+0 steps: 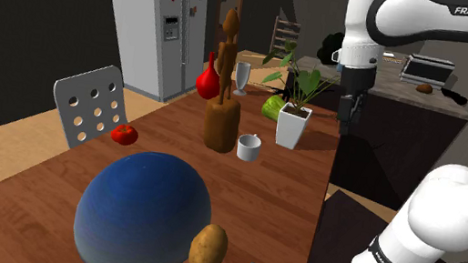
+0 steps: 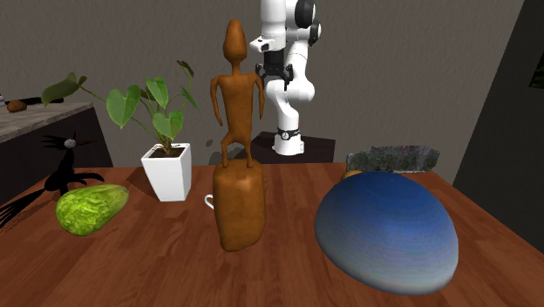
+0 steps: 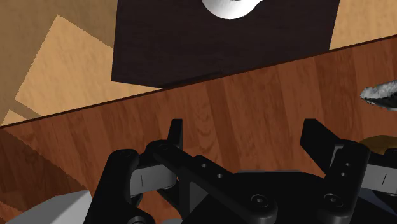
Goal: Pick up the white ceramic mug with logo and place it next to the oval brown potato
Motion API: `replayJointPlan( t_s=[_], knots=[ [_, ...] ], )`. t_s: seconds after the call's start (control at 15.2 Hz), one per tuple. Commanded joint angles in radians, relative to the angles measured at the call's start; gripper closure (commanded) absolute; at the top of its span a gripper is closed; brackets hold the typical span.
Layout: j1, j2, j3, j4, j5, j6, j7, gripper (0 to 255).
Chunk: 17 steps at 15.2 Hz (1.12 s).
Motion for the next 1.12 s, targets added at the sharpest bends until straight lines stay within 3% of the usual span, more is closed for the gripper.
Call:
replayJointPlan(
  t_s=[0.0, 0.53, 1.06],
  knots=[
    [0.0, 0.0, 0.0, 0.0, 0.0, 0.0, 0.0, 0],
    [-0.003, 0.218, -0.002, -0.043, -0.006, 0.311, 0.002, 0],
    [-0.008, 0.498, -0.001, 0.01, -0.017, 0.587, 0.007, 0]
  ],
)
